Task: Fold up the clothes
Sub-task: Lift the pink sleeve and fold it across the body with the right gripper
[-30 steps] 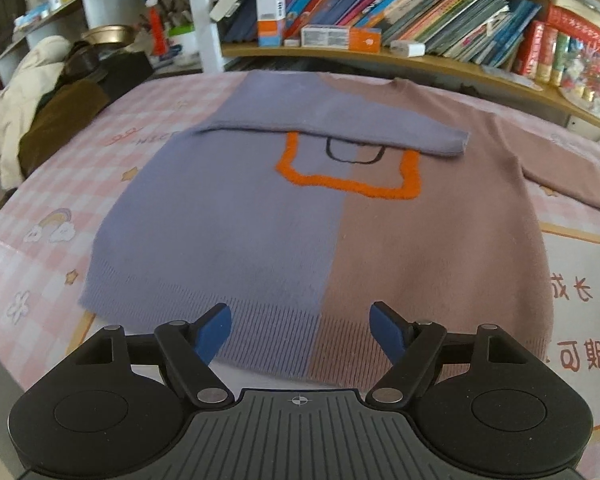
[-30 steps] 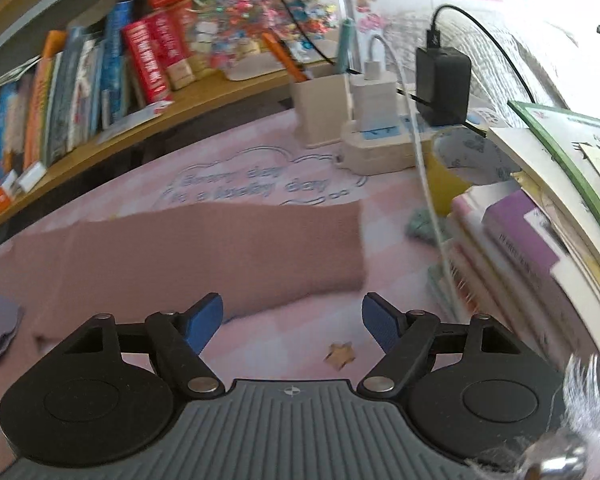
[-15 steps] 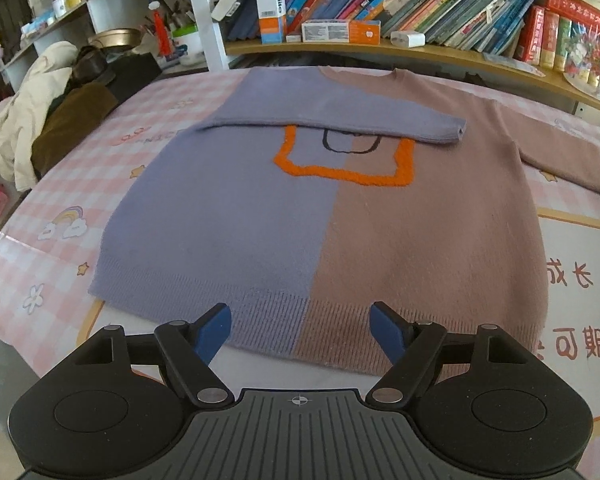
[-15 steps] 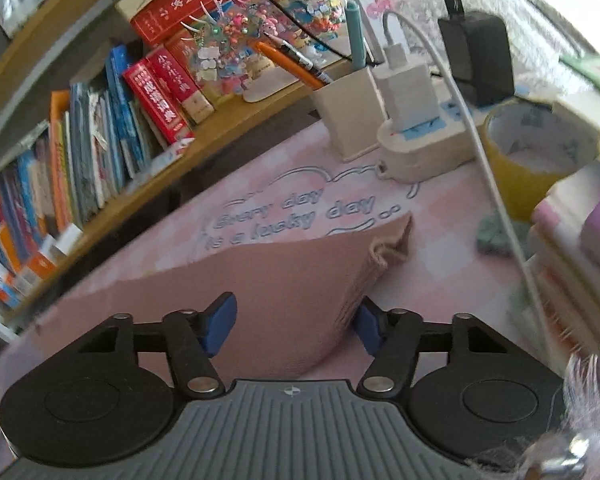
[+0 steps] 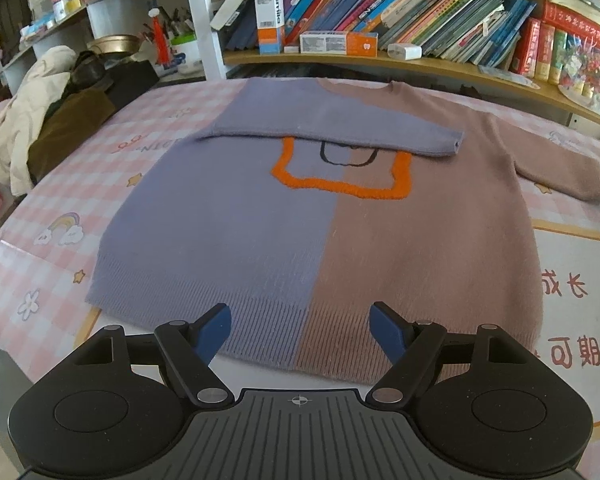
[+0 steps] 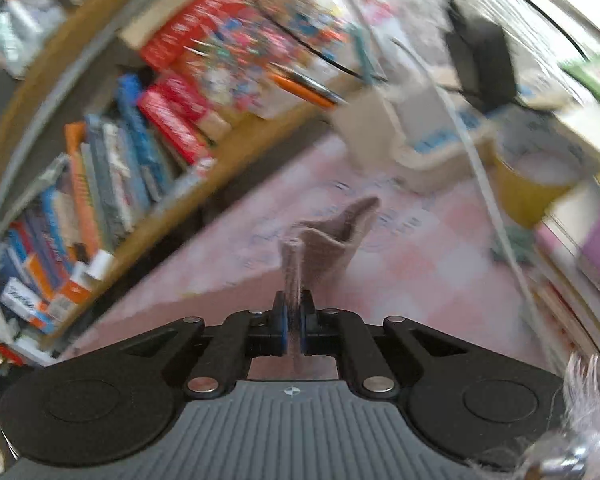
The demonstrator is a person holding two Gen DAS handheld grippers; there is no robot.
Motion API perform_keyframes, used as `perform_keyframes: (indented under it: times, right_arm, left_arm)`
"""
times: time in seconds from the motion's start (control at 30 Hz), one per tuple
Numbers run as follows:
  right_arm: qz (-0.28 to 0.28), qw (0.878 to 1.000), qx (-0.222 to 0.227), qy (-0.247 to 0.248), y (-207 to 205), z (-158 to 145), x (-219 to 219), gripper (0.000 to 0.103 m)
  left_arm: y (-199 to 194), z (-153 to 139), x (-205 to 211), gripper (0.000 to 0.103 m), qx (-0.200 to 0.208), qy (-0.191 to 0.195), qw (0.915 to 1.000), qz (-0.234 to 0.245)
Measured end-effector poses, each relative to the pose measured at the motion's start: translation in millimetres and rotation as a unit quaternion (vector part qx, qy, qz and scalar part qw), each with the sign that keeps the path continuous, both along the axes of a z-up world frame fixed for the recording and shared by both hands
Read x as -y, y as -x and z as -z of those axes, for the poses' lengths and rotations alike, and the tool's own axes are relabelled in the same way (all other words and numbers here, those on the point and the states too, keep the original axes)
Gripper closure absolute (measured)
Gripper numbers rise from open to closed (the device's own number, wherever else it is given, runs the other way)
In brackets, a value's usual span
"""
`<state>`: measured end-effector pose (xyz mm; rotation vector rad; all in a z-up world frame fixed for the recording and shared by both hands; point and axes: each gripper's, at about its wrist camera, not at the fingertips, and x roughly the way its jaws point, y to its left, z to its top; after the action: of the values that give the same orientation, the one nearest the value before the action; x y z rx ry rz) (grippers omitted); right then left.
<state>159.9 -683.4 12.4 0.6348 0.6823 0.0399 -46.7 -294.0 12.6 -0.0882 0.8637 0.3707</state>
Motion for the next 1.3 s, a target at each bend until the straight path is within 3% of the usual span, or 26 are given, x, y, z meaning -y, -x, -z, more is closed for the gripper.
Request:
perform_keyframes:
  times: [0.23, 0.4, 0.73, 1.0, 1.3]
  right_arm:
    - [-0.045, 0.998, 0.049, -0.007, -4, -42, -47, 0.098]
    - [-0.082, 0.994, 0.076, 0.004, -7, -68, -101, 0.098]
    - [-0.116, 0.986, 0.111, 0.040, -9, -108, -229, 0.098]
    - [-0.137, 0.982, 0.117, 0.061, -8, -112, -318, 0.098]
    - [-0.175, 0.976, 0.086, 0.094, -11, -83, -409, 0.098]
  left_arm:
    - [5, -4, -24, 0.024, 0.036, 0.016, 0.9992, 0.001]
    - [6, -6, -48, 0.024, 0.063, 0.025, 0.9972, 0.032]
    - [23, -19, -141, 0.024, 0.127, 0.036, 0.9905, 0.041]
    - [37, -17, -207, 0.024, 0.144, 0.039, 0.9882, 0.035]
    - [45, -11, -247, 0.024, 0.140, 0.045, 0.9888, 0.028]
